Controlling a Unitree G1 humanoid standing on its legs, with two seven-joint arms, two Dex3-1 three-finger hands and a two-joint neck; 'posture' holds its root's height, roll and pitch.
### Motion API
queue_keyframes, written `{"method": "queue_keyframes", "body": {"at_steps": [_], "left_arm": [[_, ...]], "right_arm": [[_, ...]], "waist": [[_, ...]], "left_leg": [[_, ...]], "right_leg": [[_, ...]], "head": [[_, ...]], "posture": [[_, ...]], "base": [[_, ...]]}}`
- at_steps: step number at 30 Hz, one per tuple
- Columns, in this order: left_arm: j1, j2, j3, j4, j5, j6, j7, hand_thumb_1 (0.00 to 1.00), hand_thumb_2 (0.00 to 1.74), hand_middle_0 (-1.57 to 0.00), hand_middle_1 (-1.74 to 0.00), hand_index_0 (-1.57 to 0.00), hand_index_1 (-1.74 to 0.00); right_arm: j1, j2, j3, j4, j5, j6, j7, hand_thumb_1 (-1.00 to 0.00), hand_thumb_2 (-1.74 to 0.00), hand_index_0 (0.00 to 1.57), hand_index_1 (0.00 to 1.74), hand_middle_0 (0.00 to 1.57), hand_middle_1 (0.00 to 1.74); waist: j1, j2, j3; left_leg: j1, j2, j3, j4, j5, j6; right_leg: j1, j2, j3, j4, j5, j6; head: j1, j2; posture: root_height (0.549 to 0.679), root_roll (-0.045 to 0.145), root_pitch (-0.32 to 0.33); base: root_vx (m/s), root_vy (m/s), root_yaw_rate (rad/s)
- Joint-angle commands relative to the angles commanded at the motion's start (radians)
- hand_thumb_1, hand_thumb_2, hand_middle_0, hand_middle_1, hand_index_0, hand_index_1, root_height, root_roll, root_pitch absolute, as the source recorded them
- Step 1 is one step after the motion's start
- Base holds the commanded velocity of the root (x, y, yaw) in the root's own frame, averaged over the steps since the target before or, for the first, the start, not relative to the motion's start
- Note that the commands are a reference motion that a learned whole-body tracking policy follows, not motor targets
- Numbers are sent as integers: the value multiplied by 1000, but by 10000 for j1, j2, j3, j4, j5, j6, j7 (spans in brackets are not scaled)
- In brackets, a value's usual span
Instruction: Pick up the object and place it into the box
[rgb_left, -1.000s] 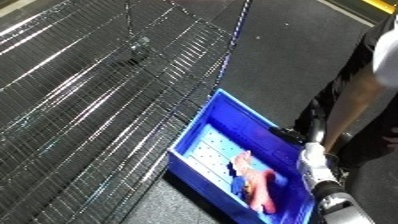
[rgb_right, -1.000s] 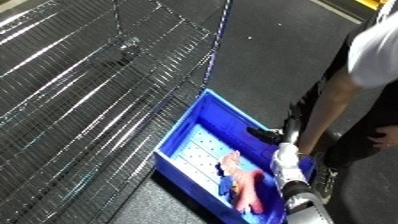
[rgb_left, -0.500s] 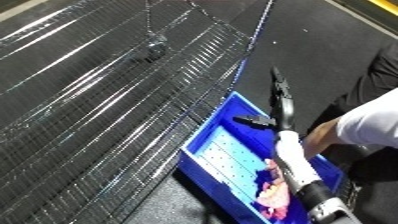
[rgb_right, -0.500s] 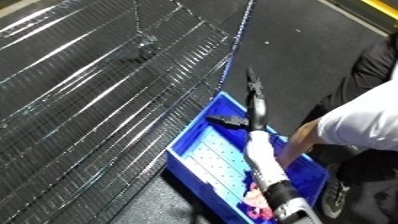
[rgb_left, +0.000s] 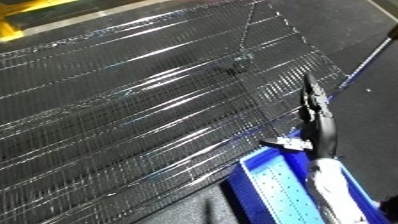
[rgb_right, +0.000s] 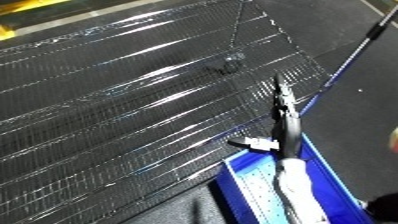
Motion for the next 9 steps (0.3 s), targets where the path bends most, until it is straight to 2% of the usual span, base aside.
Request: {"method": "queue_keyframes", "body": {"at_steps": [5,9], "left_arm": [[-73,-14,63,-24,42,44,38,1000,1740,-1570,-1740,-1570,-1740],[-127,-17,100,-44,116,41,115,1000,1740,-1570,-1740,-1570,-1740]], "right_arm": [[-264,-40,541,-350,-178,159,248,0,0,0,0,0,0],[-383,-17,839,-521,-176,183,312,0,0,0,0,0,0]], "waist": [[264,-105,71],[422,-160,97]], "left_leg": [[-91,-43,-115,71,7,23],[-105,-56,-149,44,3,43]], "right_leg": [[-43,-9,-29,87,-15,-9],[-74,-31,-73,152,-41,9]], "head": [[-984,108],[-1237,231]], "posture": [[630,52,-258],[629,51,-256]], "base": [[6,4,51],[15,20,22]]}}
